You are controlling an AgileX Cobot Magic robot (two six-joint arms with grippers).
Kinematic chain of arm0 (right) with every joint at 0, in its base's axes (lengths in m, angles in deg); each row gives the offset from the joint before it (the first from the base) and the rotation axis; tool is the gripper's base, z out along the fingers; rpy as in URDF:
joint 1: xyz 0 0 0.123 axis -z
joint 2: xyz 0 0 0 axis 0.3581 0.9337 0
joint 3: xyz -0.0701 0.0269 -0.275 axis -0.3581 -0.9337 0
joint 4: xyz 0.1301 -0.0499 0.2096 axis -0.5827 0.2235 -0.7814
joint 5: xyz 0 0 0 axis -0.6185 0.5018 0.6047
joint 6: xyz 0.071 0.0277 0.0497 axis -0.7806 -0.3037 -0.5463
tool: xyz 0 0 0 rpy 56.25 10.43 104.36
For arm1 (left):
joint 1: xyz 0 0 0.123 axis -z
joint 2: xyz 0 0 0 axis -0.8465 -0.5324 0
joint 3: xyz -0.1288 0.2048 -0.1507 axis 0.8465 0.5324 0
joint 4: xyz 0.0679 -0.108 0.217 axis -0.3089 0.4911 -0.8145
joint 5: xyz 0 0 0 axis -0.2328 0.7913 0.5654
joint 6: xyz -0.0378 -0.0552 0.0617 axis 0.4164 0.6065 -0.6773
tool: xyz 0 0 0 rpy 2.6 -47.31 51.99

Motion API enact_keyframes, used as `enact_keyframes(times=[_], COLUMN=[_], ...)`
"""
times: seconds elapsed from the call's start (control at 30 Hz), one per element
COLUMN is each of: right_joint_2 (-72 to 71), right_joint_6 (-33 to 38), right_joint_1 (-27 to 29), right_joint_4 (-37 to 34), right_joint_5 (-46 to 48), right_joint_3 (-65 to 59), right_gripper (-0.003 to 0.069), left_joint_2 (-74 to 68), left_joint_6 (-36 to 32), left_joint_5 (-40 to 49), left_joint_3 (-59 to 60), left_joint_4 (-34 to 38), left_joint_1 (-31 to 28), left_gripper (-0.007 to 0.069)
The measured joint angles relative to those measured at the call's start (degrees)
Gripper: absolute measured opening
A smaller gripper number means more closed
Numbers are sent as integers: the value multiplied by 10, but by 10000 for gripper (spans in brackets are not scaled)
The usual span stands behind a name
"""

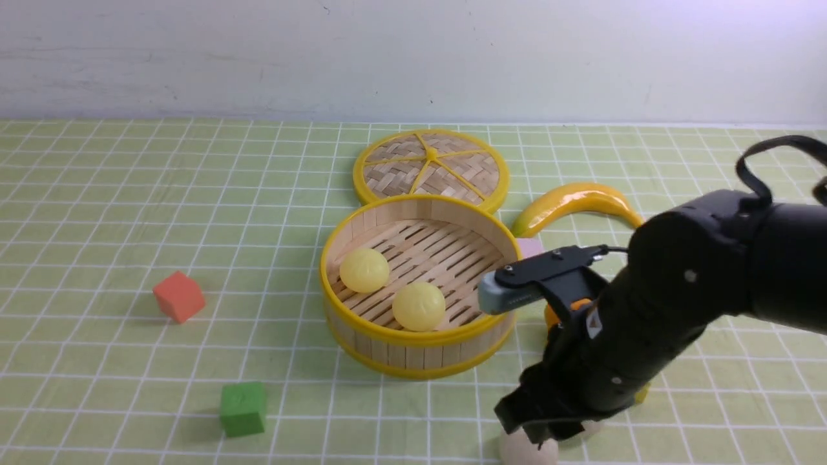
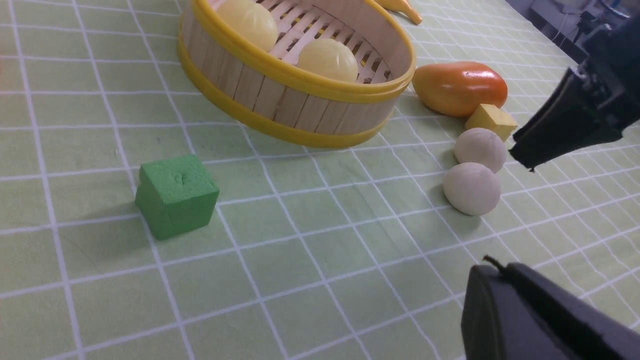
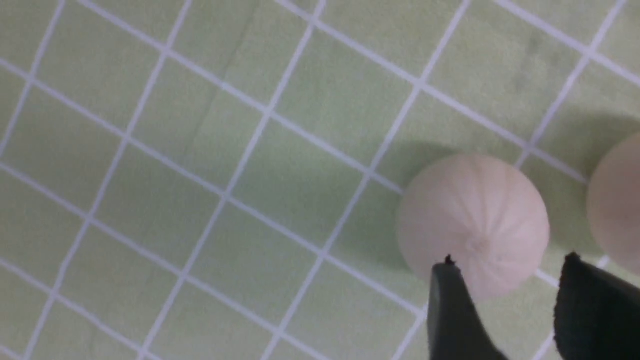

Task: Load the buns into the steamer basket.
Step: Use the right arm to grab a steamed stuffed bun, then use the right arm to put the steamed stuffed bun into the steamer

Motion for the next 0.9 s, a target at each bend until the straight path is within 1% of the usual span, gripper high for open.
enact_keyframes(times=[0.1, 0.27, 0.37, 0.47, 0.57, 0.67, 0.7, 0.77, 0.9], right_joint_2=[20, 47, 65, 72, 72, 61, 52, 31, -19], right_joint_6=[0, 0, 0, 0, 0, 1, 2, 3, 5], right_joint_1=[0, 0, 0, 0, -1, -2, -4, -5, -5], right_joint_4=[-3, -6, -6, -6, -6, -6, -6, -6, -5], right_joint_5=[-17, -34, -46, -53, -53, -44, -39, -35, -39], right_joint_3=[3, 3, 4, 4, 4, 4, 4, 5, 37], right_gripper=[332, 332, 316, 286, 185, 55, 25, 12, 12], left_joint_2=[0, 0, 0, 0, 0, 0, 0, 0, 0], left_joint_6=[0, 0, 0, 0, 0, 0, 0, 0, 0], left_joint_5=[0, 0, 0, 0, 0, 0, 0, 0, 1], left_joint_3=[0, 0, 0, 0, 0, 0, 0, 0, 0], left_joint_4=[0, 0, 0, 0, 0, 0, 0, 0, 0], left_joint_1=[0, 0, 0, 0, 0, 0, 0, 0, 0], left_gripper=[-8, -3, -2, -2, -2, -2, -2, 0, 3])
